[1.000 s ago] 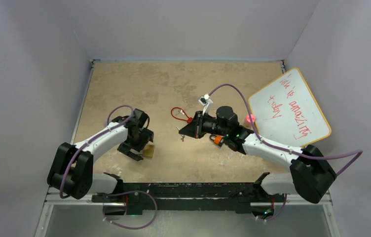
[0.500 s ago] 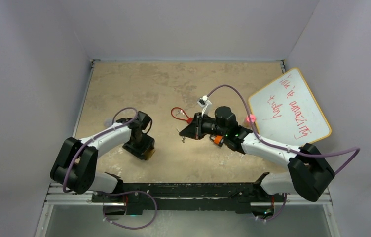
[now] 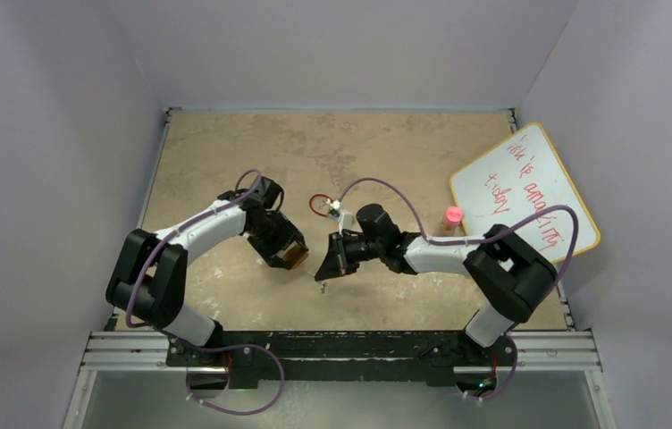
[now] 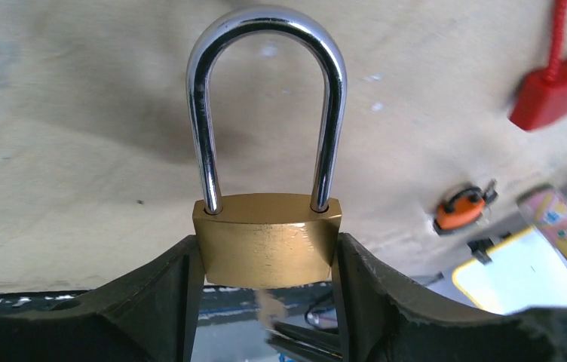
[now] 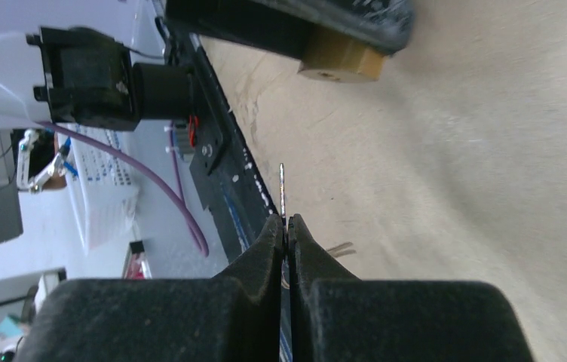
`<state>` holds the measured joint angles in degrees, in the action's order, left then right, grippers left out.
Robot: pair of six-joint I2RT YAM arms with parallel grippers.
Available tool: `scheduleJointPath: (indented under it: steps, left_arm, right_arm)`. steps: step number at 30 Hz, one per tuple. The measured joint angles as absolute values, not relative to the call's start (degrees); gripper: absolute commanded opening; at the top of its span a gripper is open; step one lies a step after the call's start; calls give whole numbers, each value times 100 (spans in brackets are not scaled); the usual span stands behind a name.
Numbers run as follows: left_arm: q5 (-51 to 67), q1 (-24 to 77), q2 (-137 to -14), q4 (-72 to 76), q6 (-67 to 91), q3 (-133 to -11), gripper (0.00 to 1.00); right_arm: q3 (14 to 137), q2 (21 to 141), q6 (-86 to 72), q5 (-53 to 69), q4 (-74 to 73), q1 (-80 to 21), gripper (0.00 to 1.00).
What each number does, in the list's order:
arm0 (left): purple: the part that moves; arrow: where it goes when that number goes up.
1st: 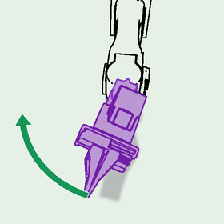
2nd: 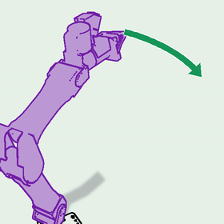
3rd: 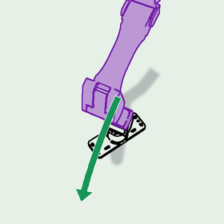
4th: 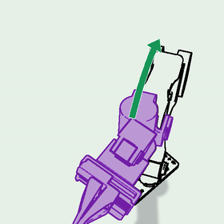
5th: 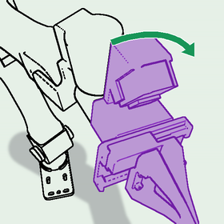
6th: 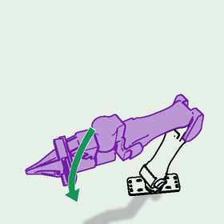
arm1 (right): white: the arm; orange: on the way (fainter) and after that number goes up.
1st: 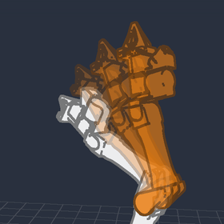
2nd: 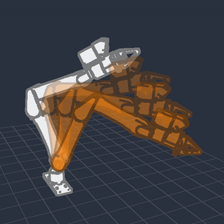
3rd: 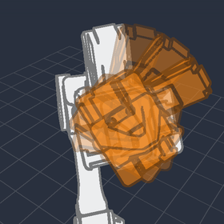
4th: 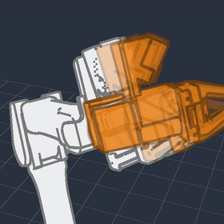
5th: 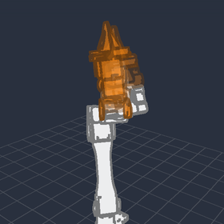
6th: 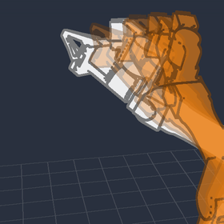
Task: Unlock with the key
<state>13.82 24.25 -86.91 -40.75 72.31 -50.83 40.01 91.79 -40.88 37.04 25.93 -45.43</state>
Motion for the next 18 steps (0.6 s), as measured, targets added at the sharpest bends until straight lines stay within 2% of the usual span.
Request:
scheduleJointPath:
  steps: [8, 18]
  left_arm:
    - [2014, 2383, -8892, -4084, 7065, -5498, 28]
    - [2171, 2375, -8875, -4097, 7074, -5485, 27]
  right_arm:
    - [4108, 9441, -4139, 3872, 2644, -4720, 0]
    - [4189, 9452, -4388, 3586, 2689, -4718, 0]
